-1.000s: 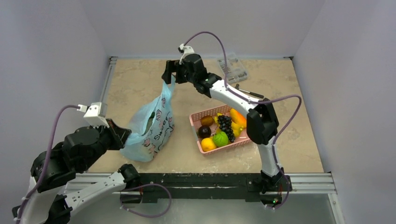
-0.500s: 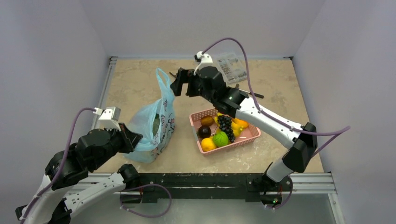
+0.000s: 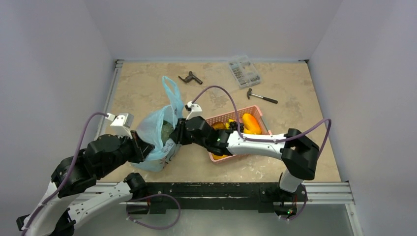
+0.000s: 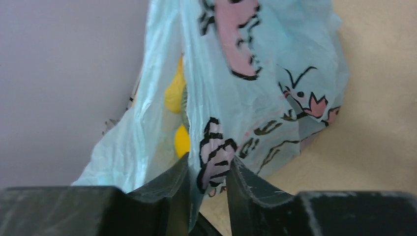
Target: Take the fake fruits out of the plastic bag
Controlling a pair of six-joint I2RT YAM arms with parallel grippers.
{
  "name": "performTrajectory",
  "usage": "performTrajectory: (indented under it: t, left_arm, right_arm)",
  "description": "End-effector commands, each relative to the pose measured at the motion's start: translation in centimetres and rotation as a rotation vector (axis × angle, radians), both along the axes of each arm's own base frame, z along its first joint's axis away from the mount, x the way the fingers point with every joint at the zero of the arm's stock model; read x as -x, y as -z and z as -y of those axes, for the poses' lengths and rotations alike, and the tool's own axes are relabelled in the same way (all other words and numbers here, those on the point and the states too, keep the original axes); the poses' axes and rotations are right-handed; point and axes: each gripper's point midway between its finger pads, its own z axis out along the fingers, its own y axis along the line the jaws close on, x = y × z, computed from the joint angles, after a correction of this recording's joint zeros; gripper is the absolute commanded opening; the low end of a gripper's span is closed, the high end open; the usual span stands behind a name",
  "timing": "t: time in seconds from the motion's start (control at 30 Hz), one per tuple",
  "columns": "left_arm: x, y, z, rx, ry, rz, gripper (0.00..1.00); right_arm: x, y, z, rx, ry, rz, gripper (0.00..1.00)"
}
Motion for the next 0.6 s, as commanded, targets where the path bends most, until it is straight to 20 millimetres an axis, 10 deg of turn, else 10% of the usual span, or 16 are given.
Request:
performTrajectory:
  t: [0.0,0.07,0.2,0.57]
  left_arm:
    - [0.1,-1.5,1.6,0.007,0.091,0.016,0.00]
    - [0.3,-1.6,1.9,-0.054,0.139,0.003,0.06]
    - [-0.2,-4.2,1.0,-0.186,0.166,0.011,0.76]
    - [-8.2,-10.0,-2.0,-0.493,-0.099,0.087,0.87]
  right_arm:
    - [-0.7,-3.2,0.7,-0.155,0.095,0.029,0.16]
    - [-0.7,-2.7,1.1,-0.120,0.090,0.050,0.00]
    - [-0.7,-3.2,1.7,-0.068,0.046,0.141,0.00]
    - [0.8,-4.3,1.4,-0.115,-0.052,0.181,0.00]
